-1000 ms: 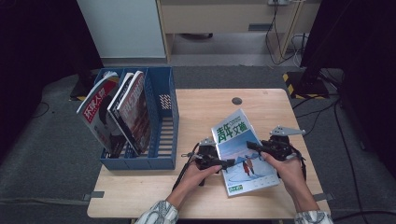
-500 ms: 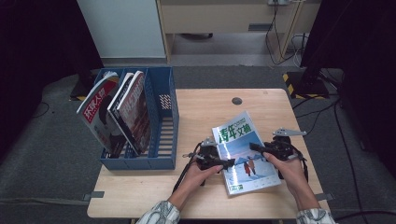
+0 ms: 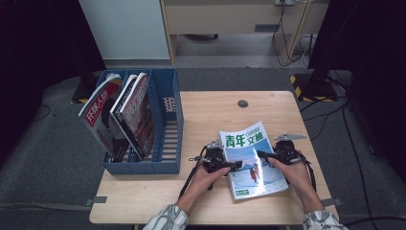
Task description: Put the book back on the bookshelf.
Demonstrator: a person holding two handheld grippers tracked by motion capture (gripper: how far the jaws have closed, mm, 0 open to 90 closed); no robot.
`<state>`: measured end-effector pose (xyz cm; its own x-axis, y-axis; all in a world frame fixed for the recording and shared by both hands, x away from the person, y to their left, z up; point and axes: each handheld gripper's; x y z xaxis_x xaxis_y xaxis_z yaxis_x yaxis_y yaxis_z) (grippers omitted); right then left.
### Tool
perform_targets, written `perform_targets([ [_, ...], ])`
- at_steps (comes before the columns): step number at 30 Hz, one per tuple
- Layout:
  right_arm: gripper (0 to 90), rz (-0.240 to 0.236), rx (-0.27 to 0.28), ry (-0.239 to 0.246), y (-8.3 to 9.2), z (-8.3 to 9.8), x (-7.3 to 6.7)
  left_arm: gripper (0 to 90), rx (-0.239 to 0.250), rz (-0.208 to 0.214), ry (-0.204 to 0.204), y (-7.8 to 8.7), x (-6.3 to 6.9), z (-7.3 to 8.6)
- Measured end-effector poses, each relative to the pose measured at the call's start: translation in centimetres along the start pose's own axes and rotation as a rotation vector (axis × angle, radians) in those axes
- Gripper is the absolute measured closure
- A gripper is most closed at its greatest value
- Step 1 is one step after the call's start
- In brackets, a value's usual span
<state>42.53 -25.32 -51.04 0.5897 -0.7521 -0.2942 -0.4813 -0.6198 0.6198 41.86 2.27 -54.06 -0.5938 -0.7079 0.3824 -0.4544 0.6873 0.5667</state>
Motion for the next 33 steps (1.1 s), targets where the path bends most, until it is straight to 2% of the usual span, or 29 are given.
perform_targets([
  [2,47.5,0.012,-0.013,0.01,-0.2,0.2,0.1,14.5,0.0,0.003,0.011,-0.2,0.0,-0.1],
  [6,41.6,0.012,0.007,0.007,-0.3,0.6,0.5,15.2,0.007,0.008,0.051,-0.6,-0.2,-0.5],
  [15,31.6,0.041,-0.024,0.011,-0.3,0.8,0.9,26.7,0.014,-0.023,0.06,-0.6,-0.5,-0.6],
  [19,27.6,0.064,-0.012,-0.004,0.4,0.9,1.2,29.2,0.015,-0.028,0.07,-0.5,-0.5,-0.6],
  [21,27.7,0.06,-0.011,-0.02,0.8,1.1,1.5,29.8,0.016,-0.032,0.07,-0.5,-0.5,-0.6],
  [24,33.2,0.025,-0.034,-0.025,0.9,1.6,1.9,31.9,0.013,-0.034,0.075,-0.5,-0.6,-0.7],
  [26,37.4,0.007,-0.032,-0.032,0.9,1.6,1.8,32.3,0.01,-0.04,0.073,-0.6,-0.6,-0.7],
  [28,37.7,-0.019,-0.041,-0.043,0.7,1.6,1.6,32.5,0.011,-0.045,0.077,-0.6,-0.5,-0.8],
  [33,39.5,-0.032,-0.04,-0.06,0.7,1.8,1.6,32.6,0.005,-0.031,0.09,-0.5,-0.5,-1.0],
])
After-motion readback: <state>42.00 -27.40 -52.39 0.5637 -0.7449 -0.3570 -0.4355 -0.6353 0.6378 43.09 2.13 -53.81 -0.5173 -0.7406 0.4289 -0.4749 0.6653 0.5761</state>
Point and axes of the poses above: each handheld gripper's, and its own axes: y roughly backward along the jaws, z roughly out of its underside, x roughly to its right, and after that the axes turned 7 degrees about -z, right-handed
